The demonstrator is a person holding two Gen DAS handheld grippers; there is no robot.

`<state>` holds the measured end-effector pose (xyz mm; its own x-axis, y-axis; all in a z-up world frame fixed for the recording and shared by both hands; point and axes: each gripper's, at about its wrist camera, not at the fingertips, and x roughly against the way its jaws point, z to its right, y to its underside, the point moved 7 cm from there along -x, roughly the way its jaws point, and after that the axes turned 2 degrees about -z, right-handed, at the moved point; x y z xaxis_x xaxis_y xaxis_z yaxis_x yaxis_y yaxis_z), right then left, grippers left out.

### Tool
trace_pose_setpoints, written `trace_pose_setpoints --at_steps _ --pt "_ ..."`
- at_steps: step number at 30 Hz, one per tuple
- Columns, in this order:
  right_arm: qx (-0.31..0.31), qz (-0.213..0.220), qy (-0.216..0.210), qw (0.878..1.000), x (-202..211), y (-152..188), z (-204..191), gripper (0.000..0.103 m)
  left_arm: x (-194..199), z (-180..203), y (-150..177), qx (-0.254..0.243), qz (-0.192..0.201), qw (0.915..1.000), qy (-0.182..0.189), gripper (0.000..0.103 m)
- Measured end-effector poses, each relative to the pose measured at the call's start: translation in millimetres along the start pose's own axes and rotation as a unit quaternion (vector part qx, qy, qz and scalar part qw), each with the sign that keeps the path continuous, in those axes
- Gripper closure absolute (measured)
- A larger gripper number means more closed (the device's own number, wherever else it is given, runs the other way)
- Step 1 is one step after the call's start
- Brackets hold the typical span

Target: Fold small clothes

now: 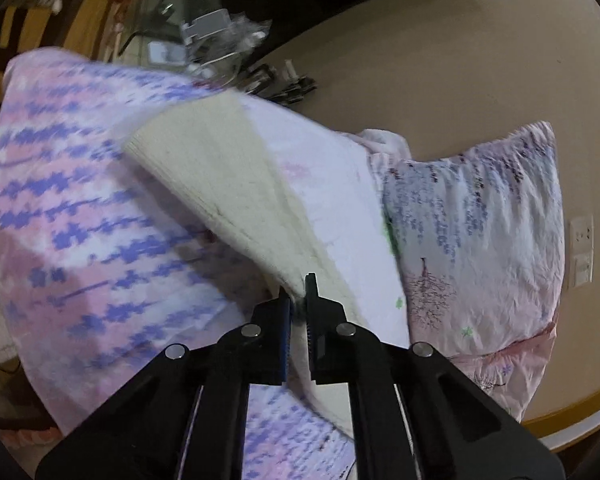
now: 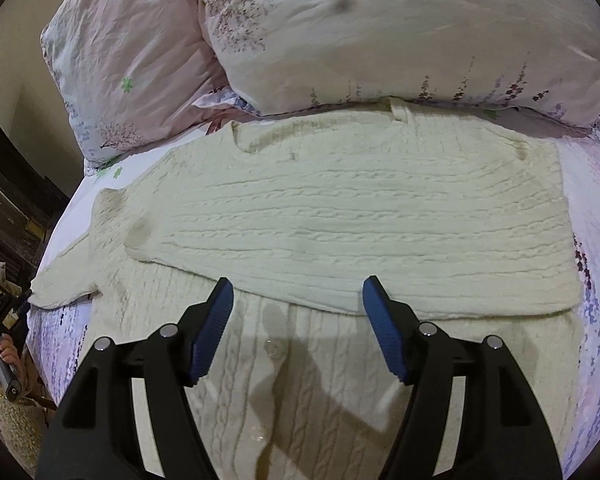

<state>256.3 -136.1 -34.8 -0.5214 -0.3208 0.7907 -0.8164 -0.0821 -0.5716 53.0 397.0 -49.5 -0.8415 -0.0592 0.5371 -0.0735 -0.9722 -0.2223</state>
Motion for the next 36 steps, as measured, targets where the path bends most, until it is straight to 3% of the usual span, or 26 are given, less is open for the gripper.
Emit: trace_pose_setpoints --at_steps 9,14,18,23,27,28,31,32,34,35,36 --pt "-0.025 0.013 0.004 1.000 11.7 0.4 28.0 0.035 -2.6 93.0 29.6 -0.104 0.004 0.9932 0.053 0.099" --pt "-0.033 0.019 0.004 0.999 16.6 0.7 38.2 0.035 -24.3 165.3 85.8 -0.177 -0.043 0.9782 0.099 0.099" --pt "-0.037 0.026 0.003 0.999 22.2 1.9 43.1 0.035 -48.5 223.4 164.1 -0.245 -0.105 0.9535 0.141 0.099" --pt "-0.047 0.030 0.015 0.998 26.8 6.7 57.4 0.034 -83.6 263.0 292.1 -0.319 -0.210 0.9071 0.177 0.099" --pt "-0.061 0.029 0.026 0.997 26.5 9.2 71.4 0.034 -114.4 265.0 368.3 -0.358 -0.281 0.8747 0.167 0.099" --pt "-0.063 0.028 0.028 0.997 26.3 9.5 73.2 0.034 -122.3 263.4 390.8 -0.376 -0.304 0.8603 0.162 0.099" --pt "-0.067 0.029 0.035 0.997 26.3 9.9 78.0 0.034 -130.1 260.6 423.7 -0.414 -0.337 0.8321 0.150 0.098" --pt "-0.067 0.030 0.038 0.997 26.5 9.8 79.2 0.034 -129.2 258.4 427.3 -0.421 -0.342 0.8273 0.146 0.097" --pt "-0.067 0.031 0.038 0.997 27.5 8.7 79.8 0.034 -121.4 255.7 424.8 -0.424 -0.351 0.8202 0.155 0.080" --pt "-0.066 0.033 0.038 0.997 28.1 7.0 79.3 0.034 -114.7 255.6 418.5 -0.420 -0.350 0.8207 0.165 0.057" --pt "-0.065 0.035 0.038 0.997 28.3 5.3 78.0 0.034 -106.9 255.7 410.1 -0.415 -0.345 0.8234 0.176 0.042"
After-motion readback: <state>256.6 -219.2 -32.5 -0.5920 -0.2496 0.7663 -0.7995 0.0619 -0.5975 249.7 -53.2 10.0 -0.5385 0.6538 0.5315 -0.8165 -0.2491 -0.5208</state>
